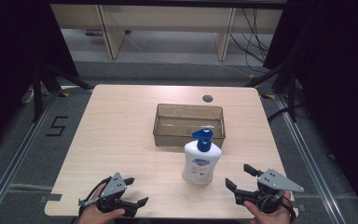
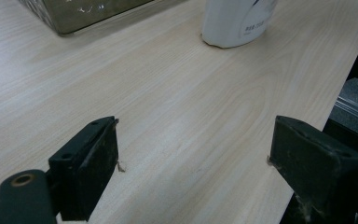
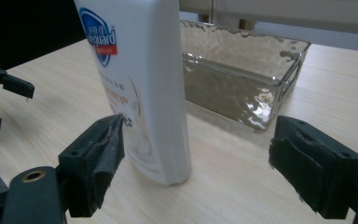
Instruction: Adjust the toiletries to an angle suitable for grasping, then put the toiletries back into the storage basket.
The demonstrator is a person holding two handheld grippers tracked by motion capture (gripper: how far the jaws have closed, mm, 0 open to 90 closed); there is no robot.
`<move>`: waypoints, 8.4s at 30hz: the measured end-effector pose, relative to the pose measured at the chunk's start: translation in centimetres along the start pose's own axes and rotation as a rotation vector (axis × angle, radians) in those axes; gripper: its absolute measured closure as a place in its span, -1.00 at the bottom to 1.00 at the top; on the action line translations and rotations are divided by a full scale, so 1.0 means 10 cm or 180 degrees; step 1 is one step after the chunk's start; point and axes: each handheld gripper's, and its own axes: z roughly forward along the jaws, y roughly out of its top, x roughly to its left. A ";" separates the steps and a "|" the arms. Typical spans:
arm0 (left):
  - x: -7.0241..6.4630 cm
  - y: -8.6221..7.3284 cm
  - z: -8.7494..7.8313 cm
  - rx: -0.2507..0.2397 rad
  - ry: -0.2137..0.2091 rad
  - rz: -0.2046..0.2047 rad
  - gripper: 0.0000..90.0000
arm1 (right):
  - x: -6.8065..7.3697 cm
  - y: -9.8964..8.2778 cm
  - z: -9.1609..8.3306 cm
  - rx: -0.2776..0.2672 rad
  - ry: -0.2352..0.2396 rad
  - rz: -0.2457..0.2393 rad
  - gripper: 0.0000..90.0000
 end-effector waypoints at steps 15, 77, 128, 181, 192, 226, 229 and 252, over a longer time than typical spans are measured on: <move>0.03 0.00 -0.01 0.0057 0.0057 0.0040 -0.67 | 0.03 0.27 0.00 -0.0182 0.0021 -0.0032 -0.62; 0.02 0.02 0.00 0.0020 0.0041 -0.0050 -0.67 | 0.30 1.01 0.42 -0.0366 0.0440 -0.0258 -0.50; 0.02 0.00 0.00 -0.0013 -0.0029 -0.0090 -0.67 | 0.40 1.12 0.59 -0.0491 0.0461 -0.0450 0.37; 0.02 0.01 -0.02 0.0014 0.0013 -0.0058 -0.67 | 0.26 1.59 0.69 -0.0787 0.0433 -0.0181 0.38; 0.01 0.01 -0.01 -0.0040 -0.0017 -0.0064 -0.67 | 0.16 1.85 0.66 -0.0829 0.0313 -0.0276 0.38; 0.01 0.02 -0.02 0.0035 -0.0038 0.0017 -0.67 | -0.17 2.28 0.89 -0.0891 -0.0081 -0.0094 0.38; 0.01 0.02 -0.02 -0.0007 -0.0081 -0.0021 -0.67 | -0.21 2.29 0.92 -0.0884 -0.0086 -0.0075 0.38; 0.00 0.02 -0.03 -0.0026 -0.0054 -0.0047 -0.67 | -0.54 2.10 1.25 -0.0760 -0.0242 0.0108 0.37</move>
